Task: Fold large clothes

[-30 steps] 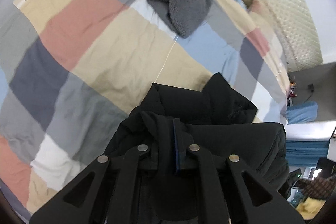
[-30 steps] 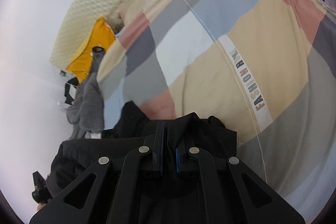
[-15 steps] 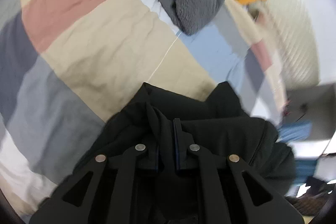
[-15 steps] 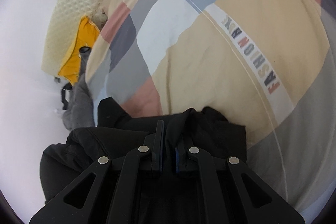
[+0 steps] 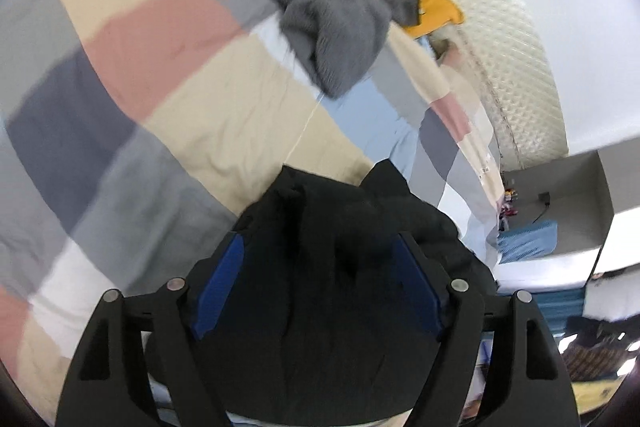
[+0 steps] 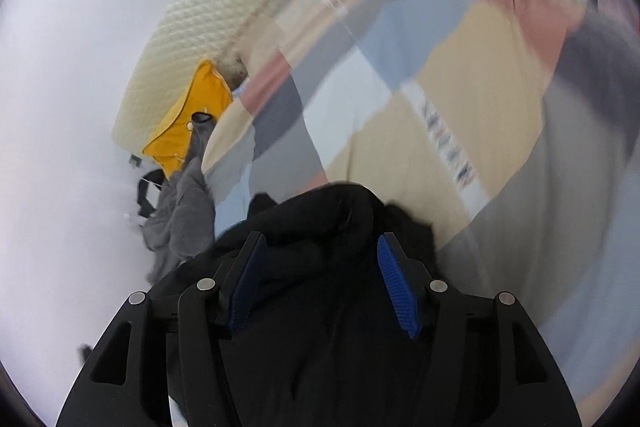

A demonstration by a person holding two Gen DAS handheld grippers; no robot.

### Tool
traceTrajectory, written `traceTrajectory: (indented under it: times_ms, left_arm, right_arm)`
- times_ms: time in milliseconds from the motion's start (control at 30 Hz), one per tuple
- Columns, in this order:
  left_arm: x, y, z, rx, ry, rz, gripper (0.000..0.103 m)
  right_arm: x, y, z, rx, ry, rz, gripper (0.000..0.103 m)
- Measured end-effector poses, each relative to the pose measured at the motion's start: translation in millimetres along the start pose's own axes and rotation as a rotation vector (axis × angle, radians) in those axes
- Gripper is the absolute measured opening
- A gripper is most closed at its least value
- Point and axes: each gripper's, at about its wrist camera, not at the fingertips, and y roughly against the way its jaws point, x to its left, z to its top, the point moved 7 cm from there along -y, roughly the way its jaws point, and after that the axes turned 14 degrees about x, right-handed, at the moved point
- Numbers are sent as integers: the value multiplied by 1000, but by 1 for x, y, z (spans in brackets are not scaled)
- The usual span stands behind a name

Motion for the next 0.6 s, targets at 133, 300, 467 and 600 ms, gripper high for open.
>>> traceTrajectory:
  times_ms: [133, 300, 467, 600]
  left_arm:
    - [-34, 33, -7, -116, -152, 50, 77]
    - [-116, 48, -31, -251, -406, 135, 77]
    - [-172, 24, -60, -340, -594, 242, 77]
    - [-158, -24, -63, -349, -646, 327, 78]
  right_arm:
    - [49, 33, 1, -93, 152, -52, 58]
    - [107, 51, -7, -162, 287, -85, 64]
    - [133, 35, -31, -200, 401, -132, 75]
    - [123, -13, -63, -164, 490, -193, 81]
